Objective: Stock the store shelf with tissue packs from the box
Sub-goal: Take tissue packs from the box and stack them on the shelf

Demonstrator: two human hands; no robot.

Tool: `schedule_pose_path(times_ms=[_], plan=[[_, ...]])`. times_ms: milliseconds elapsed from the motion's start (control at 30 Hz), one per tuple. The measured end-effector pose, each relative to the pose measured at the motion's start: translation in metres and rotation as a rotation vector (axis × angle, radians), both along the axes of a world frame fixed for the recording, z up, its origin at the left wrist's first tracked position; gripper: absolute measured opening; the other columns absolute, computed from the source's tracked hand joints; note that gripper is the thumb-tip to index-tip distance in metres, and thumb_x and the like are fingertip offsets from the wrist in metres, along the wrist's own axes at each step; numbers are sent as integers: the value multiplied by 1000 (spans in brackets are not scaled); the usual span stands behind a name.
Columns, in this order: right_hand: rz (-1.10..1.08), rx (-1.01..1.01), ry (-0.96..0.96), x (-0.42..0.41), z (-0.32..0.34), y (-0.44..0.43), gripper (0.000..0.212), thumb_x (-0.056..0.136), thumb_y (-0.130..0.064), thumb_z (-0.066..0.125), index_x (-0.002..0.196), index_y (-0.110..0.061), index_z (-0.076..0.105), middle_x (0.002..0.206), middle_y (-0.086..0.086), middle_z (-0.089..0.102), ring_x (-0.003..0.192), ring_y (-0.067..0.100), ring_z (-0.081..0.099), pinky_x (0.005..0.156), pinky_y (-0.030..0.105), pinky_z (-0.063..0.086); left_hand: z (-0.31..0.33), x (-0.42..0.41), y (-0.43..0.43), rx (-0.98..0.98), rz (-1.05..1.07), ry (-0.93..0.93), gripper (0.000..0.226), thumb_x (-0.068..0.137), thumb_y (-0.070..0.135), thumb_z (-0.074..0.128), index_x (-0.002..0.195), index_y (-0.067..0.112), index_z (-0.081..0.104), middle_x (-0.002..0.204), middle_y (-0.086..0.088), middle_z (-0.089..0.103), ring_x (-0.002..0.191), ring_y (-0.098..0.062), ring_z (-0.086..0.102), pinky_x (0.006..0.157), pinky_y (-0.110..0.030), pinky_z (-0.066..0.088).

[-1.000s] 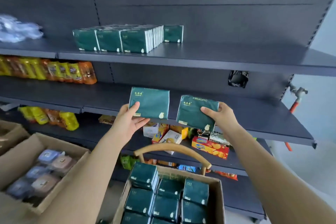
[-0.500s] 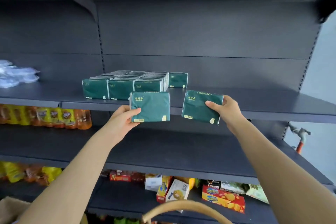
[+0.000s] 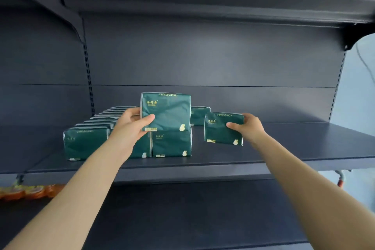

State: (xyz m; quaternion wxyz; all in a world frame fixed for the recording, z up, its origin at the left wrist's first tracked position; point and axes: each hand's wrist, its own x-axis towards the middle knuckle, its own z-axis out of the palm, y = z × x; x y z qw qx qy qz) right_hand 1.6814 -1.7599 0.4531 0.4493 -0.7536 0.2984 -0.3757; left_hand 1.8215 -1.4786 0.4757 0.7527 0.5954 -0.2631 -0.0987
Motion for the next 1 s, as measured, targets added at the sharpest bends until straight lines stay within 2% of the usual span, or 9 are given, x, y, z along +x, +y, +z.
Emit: schedule_pose_path(times_ms=[133,200,267,367,467,600,733,933,1000], plan=[[-75,-74,43,44,6,-17,58,75,-24,78,123,-9,50,118,4,61,105,23,57,74,28,43,17,31,-21,74,53,-91,35,83,19,70,115,15,55,111,2,63,109,-16,59,99,-35,43],[-87,-103,70,66,6,-26,58,77,-24,77,125,-7,48,121,5,59,111,24,54,73,27,40,23,43,-32,124,79,-117,34,82,23,72,112,18,57,110,4,65,108,-15,59,104,-40,39],[-82,-112,98,88,3,-38,57,78,-23,75,125,-6,47,122,7,57,112,25,53,70,26,39,25,53,-44,153,95,-130,33,81,24,73,110,17,59,108,5,65,105,-13,59,102,-37,39],[-86,-162,164,121,-4,-57,60,77,-26,76,126,-6,47,125,12,53,112,28,53,74,27,40,24,69,-59,162,129,-132,32,80,22,73,108,17,59,104,7,65,101,-13,58,92,-31,38],[-80,-208,191,150,-13,-76,61,77,-26,76,127,-8,47,124,14,49,109,29,53,78,29,42,21,83,-70,196,155,-118,38,79,24,74,113,15,60,107,4,64,102,-16,57,100,-37,39],[-60,-238,195,178,-18,-94,58,81,-24,73,129,-7,45,126,15,46,106,29,53,76,25,39,15,98,-83,200,147,-119,29,80,20,73,105,17,59,97,6,64,86,-6,56,85,-28,38],[-58,-249,229,199,-25,-104,57,84,-26,70,128,-4,42,125,15,49,110,31,52,80,30,42,15,109,-91,201,150,-98,19,79,18,74,88,22,58,95,4,64,93,-10,58,87,-29,41],[-78,-225,205,210,-39,-115,56,83,-29,71,120,-3,39,108,12,57,105,33,56,73,30,40,12,115,-97,193,159,-95,17,79,16,74,91,16,62,96,-2,67,96,-16,61,75,-22,45],[-71,-182,215,210,-37,-118,56,82,-31,72,120,-3,42,109,11,58,105,31,56,72,29,39,12,115,-99,195,150,-95,19,79,17,74,94,15,63,98,-3,68,97,-16,62,77,-23,46]])
